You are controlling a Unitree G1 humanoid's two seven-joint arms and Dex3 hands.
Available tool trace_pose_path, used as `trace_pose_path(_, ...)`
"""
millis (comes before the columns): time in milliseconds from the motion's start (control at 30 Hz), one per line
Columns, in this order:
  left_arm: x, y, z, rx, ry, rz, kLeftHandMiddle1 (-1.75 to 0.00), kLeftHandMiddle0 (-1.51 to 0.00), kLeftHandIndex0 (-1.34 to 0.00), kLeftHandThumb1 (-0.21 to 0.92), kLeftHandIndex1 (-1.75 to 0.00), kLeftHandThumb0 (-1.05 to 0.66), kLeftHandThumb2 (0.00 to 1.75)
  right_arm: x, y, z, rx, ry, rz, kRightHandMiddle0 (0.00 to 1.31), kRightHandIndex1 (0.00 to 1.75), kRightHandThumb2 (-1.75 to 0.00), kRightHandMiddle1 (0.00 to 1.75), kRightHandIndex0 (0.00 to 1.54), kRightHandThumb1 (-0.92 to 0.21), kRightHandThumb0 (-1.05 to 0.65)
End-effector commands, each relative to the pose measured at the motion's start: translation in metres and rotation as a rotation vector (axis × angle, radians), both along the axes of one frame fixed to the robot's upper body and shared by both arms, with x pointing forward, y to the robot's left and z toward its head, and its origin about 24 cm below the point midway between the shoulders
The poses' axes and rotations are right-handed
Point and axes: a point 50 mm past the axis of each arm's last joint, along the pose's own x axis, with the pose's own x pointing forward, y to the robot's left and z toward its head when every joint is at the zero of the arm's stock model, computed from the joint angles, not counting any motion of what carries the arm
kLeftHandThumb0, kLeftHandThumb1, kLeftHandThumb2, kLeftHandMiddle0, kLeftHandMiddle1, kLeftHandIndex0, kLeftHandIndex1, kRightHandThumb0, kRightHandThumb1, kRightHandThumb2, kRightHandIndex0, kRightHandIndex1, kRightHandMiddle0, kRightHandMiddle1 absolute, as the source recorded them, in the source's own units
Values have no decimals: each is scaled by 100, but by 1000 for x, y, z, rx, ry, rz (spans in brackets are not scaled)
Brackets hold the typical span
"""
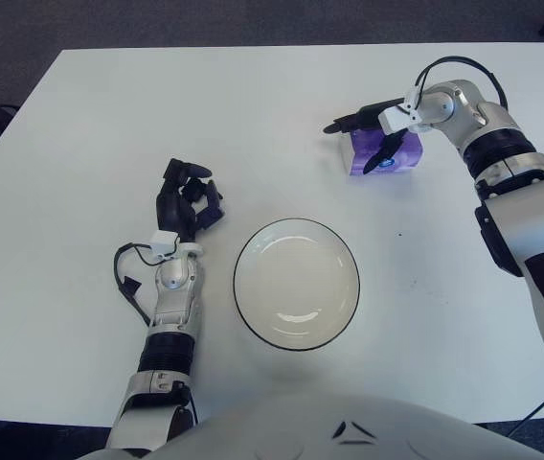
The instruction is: Put the tissue paper into the plate.
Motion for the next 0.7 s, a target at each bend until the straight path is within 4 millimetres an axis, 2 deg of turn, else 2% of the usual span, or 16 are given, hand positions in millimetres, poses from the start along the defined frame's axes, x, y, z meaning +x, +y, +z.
trace_pose_path(0, -52, -8, -77, -53, 342, 14, -175, -75, -46, 51, -175, -42, 108, -4, -17, -19, -24, 32, -36, 0, 0, -31, 0, 0, -75, -103)
trace_pose_path(300, -54, -5, -77, -54, 343, 15, -175, -77, -46, 50, -175, -42, 109, -6, -35, -31, 111, -5, -114, 0, 0, -32, 0, 0, -75, -104)
trace_pose_path(400, -55, -4, -76, -55, 344, 20, -175, -76, -47, 50, -175, -42, 110, -12, -42, -47, 139, -51, -123, 0, 0, -33, 0, 0, -75, -105)
trace_pose_path(667, -56, -2, -76, -40, 341, 25, -175, -73, -47, 49, -175, -43, 111, -17, -46, -70, 246, -185, -196, 0, 0, -34, 0, 0, -74, -104)
